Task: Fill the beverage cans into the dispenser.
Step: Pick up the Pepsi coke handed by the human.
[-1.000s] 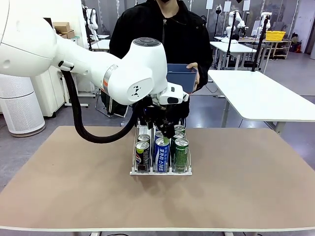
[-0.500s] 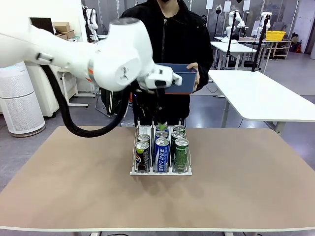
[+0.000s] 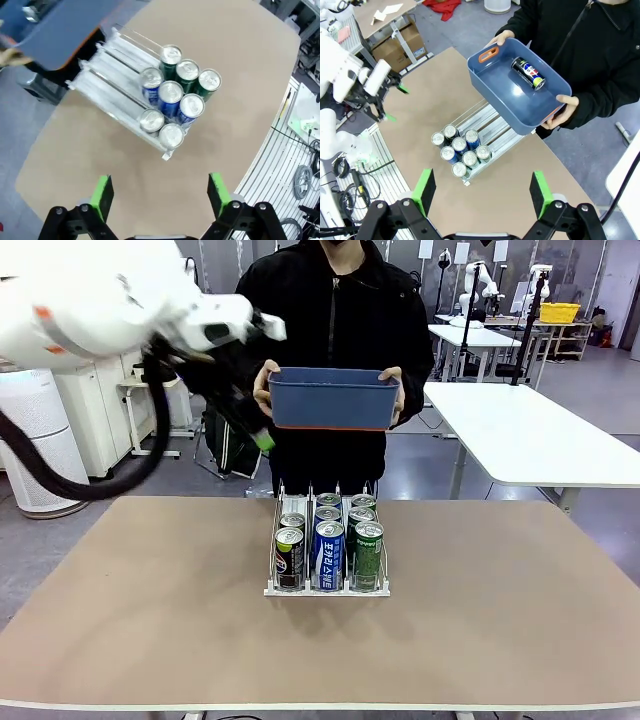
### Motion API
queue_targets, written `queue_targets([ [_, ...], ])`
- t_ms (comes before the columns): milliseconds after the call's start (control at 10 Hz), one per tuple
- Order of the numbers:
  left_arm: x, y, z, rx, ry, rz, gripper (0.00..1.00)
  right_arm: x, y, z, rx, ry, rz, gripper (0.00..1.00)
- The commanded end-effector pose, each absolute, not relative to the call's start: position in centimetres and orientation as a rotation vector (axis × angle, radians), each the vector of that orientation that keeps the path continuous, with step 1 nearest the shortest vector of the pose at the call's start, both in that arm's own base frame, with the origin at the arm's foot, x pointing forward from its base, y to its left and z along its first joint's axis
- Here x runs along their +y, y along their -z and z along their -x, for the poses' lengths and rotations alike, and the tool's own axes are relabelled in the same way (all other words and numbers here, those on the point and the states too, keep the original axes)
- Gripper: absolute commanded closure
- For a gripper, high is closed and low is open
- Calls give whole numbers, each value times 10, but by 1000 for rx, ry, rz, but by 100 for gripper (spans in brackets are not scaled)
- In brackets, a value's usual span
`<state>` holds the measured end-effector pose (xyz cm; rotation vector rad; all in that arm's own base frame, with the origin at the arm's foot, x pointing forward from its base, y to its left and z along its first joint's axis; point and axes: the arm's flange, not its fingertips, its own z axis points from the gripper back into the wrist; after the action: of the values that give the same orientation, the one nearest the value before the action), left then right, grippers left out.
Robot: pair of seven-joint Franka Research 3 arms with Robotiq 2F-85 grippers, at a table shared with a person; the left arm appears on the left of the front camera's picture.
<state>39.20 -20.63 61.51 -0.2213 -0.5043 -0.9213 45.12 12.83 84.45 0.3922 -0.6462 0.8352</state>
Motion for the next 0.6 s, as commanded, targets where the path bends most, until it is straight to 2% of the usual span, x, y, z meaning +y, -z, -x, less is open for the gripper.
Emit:
queue_targets([
  [0, -178, -652, -381, -548, 914, 202, 0, 128, -845, -450, -645, -837, -392, 0],
  [500, -142, -763, -386, -648, 887, 171, 0, 128, -845, -450, -645, -837, -392, 0],
])
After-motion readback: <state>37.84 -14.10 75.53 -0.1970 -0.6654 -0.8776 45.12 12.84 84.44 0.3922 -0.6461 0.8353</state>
